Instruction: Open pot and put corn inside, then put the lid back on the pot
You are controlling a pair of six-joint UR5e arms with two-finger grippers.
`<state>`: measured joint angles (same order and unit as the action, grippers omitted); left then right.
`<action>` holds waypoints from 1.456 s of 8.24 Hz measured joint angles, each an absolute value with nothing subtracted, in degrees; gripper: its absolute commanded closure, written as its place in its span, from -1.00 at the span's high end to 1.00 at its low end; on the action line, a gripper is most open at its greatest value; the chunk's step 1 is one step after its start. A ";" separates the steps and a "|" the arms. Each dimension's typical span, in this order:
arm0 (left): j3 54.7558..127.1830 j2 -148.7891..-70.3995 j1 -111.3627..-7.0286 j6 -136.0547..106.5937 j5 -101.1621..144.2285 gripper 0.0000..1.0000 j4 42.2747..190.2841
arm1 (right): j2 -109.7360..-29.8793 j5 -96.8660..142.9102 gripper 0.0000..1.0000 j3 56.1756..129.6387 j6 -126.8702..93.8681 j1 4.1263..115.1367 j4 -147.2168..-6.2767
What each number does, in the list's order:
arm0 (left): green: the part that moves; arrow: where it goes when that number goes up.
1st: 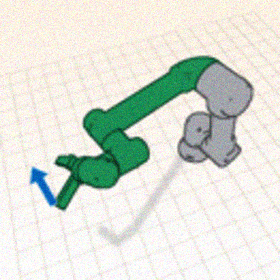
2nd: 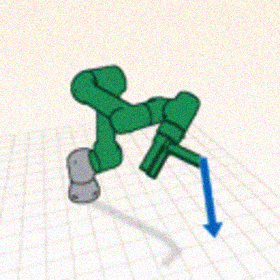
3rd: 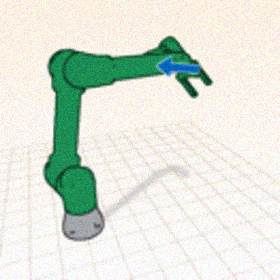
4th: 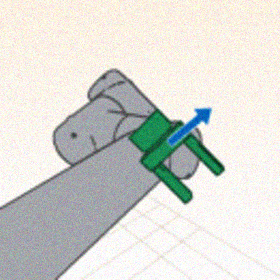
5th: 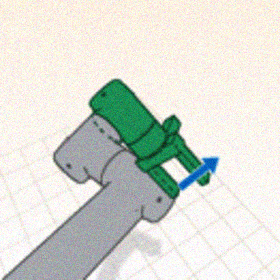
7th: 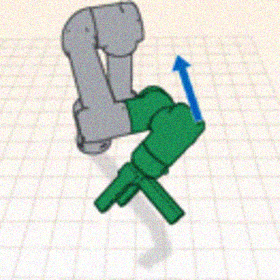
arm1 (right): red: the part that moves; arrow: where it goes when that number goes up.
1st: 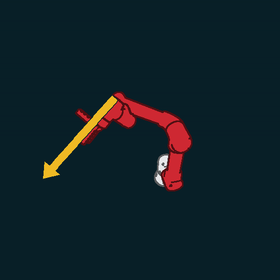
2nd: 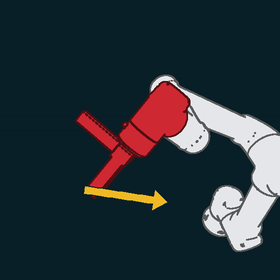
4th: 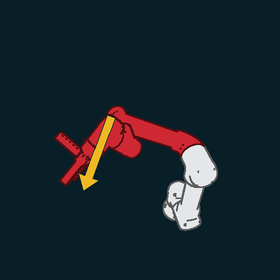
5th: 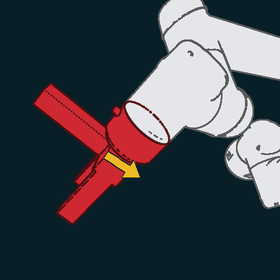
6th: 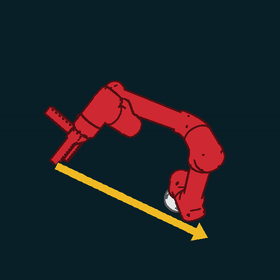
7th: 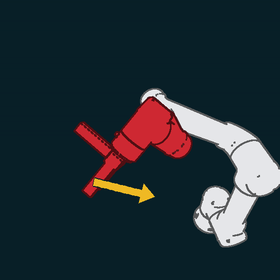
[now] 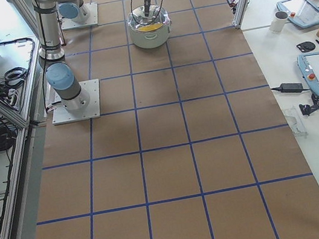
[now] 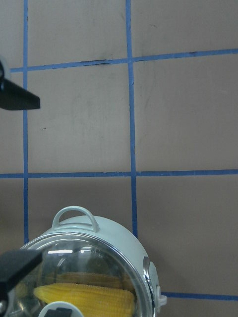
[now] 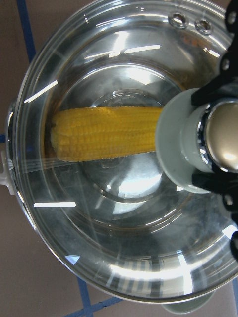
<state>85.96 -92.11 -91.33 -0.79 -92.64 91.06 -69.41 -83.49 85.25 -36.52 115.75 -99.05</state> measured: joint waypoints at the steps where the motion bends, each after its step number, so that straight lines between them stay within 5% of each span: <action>1: 85.96 -92.11 -91.32 -0.79 -92.64 1.00 91.05 | -69.38 -83.48 -0.70 85.25 -36.46 115.75 -99.09; 6: 85.89 -92.19 -91.34 -0.79 -92.64 1.00 90.97 | -69.34 -83.85 -0.66 85.26 -35.81 115.75 -99.46; 7: 85.88 -92.19 -91.34 -0.79 -92.64 1.00 90.97 | -69.34 -83.90 -0.51 85.26 -35.79 115.75 -99.52; 8: 85.91 -92.20 -91.36 -0.79 -92.64 1.00 90.97 | -69.29 -83.96 -0.14 85.26 -35.78 115.75 -99.55; 9: 85.93 -92.20 -91.35 -0.79 -92.64 1.00 90.97 | -69.32 -84.06 0.50 85.25 -35.83 115.75 -99.58; 10: 85.94 -92.20 -91.34 -0.79 -92.64 1.00 90.97 | -69.33 -84.24 0.91 85.25 -35.79 115.75 -99.62; 12: 85.89 -92.20 -91.32 -0.79 -92.64 1.00 90.97 | -69.34 -84.41 1.00 85.25 -35.83 115.75 -99.66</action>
